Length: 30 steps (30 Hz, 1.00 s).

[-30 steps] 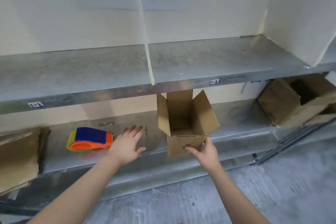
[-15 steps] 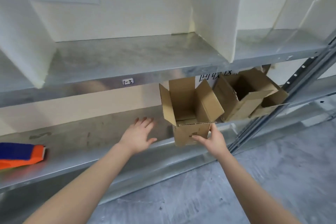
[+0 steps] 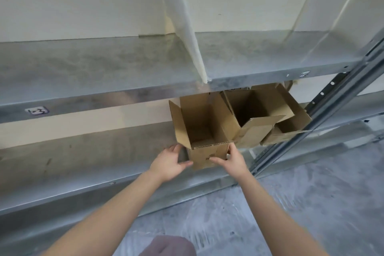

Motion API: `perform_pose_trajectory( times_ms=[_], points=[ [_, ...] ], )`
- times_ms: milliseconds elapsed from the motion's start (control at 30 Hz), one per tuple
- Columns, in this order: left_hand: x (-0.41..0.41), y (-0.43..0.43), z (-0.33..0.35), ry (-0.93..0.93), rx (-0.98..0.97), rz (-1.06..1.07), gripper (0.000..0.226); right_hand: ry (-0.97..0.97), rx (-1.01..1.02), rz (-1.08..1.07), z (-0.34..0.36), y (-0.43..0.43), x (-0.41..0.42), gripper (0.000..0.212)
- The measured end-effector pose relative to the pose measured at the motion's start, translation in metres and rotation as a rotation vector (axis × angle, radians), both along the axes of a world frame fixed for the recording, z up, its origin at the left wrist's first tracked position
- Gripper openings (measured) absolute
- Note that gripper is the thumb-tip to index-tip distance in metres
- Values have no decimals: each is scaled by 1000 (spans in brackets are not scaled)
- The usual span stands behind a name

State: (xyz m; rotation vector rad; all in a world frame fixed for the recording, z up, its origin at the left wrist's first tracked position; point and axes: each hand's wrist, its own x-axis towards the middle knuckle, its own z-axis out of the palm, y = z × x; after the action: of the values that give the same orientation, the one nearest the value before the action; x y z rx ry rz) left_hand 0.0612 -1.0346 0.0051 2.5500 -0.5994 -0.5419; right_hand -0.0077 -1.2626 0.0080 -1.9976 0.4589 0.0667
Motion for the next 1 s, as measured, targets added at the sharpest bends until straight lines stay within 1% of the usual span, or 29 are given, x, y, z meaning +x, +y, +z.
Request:
perform_pose_trajectory(
  times_ms=[67,133,167,267,400,500,567,667,733,800,867,933,1000],
  points=[
    [5,-7,-9,84,-64,49,75,-21,20,-48,-10,-2,6,52],
    [10,-13,-16,124,-129,89,70,-23,47,-148,-20,-2,9,64],
    [13,-16,-18,129,-143,103,68,-12,47,-191,-25,-2,10,63],
    [20,-28,-22,158,-154,150,60,17,-15,-269,-34,-1,13,53],
    [27,-50,-20,158,-201,195,51,31,-33,-375,-33,-1,23,53],
    [31,-56,-16,161,-194,174,54,54,-34,-393,-34,-3,30,52],
    [31,-50,-16,155,-157,118,60,87,-41,-410,-33,-5,30,54],
    [31,-33,-17,59,-17,-26,68,124,-67,-409,-28,-2,17,66],
    [31,-19,-15,-75,88,-136,69,111,-141,-361,-25,5,4,72],
    [27,-4,-9,-228,171,-226,67,90,-260,-281,-19,15,-12,75],
    [22,11,-1,-346,230,-271,66,58,-420,-171,-13,27,-24,77],
    [12,29,5,-427,278,-288,68,23,-567,-39,-8,42,-34,76],
    [-2,48,12,-465,294,-289,70,13,-667,93,0,61,-42,75]
  ],
)
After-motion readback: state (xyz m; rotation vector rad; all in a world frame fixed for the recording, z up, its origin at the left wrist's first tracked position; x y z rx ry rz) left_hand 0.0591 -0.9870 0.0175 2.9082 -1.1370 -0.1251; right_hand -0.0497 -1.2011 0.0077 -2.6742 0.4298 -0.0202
